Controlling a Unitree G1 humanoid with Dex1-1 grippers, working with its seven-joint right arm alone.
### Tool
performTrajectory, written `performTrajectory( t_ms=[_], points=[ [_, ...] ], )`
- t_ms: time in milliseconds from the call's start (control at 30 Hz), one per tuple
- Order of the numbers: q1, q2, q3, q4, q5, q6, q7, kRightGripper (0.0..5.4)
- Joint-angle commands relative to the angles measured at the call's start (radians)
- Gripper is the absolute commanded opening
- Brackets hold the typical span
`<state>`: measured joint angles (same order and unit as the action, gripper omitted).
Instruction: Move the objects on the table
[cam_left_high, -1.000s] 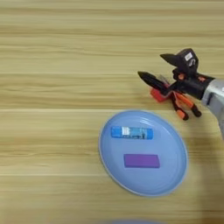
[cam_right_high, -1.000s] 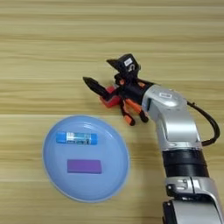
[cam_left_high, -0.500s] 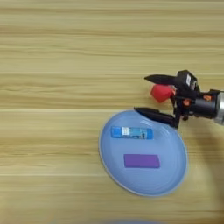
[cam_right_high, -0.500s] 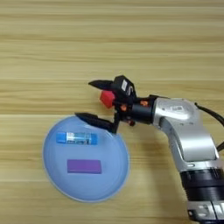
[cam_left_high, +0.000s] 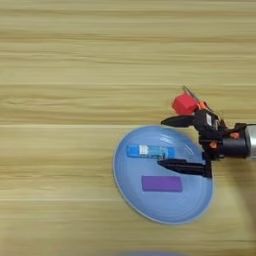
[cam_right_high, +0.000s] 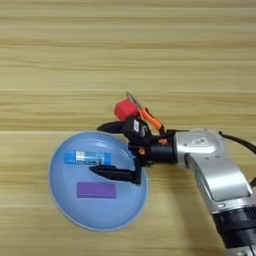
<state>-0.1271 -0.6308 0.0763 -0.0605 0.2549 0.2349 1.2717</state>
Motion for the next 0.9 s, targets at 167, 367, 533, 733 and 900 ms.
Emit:
performTrajectory(
  t_ms=[167, 367, 533, 733, 900],
  points=[
    [-0.042, -0.022, 0.007, 0.018, -0.041, -0.058, -0.040, 5.35],
    [-0.038, -0.015, 0.038, 0.052, -0.076, -0.084, -0.044, 5.35],
    [-0.058, 0.000, 0.064, 0.105, -0.105, -0.101, -0.056, 5.36],
    [-0.094, 0.031, 0.068, 0.157, -0.122, -0.103, -0.090, 4.40],
    [-0.112, 0.046, 0.073, 0.185, -0.141, -0.109, -0.115, 3.78]
  ],
)
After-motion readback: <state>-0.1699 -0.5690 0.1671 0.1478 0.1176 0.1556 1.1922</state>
